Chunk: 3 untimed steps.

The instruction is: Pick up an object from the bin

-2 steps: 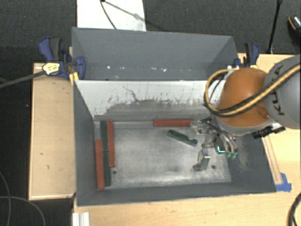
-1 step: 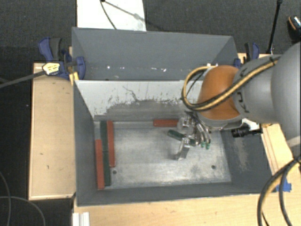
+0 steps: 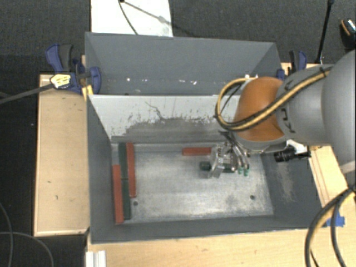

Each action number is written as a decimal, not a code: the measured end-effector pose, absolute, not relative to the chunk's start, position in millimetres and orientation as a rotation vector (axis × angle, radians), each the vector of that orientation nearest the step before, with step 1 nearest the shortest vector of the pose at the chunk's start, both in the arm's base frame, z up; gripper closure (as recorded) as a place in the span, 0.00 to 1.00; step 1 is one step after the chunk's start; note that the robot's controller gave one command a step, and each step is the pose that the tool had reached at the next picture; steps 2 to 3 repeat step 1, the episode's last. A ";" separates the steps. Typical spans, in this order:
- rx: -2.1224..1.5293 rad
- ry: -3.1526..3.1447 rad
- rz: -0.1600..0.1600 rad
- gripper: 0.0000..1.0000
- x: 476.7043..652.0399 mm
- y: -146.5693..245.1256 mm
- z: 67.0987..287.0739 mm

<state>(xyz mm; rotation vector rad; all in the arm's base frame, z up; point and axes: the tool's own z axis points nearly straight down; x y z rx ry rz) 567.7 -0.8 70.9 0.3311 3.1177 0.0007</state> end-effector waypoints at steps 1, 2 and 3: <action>0.395 3.105 0.002 1.00 575.5 -10.6 209.5; 0.395 3.105 0.002 1.00 575.5 -10.6 209.5; 0.395 3.105 0.002 1.00 575.5 -10.6 209.5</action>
Offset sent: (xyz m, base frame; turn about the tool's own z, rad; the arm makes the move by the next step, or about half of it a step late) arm 0.0051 -0.0097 0.1329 0.0451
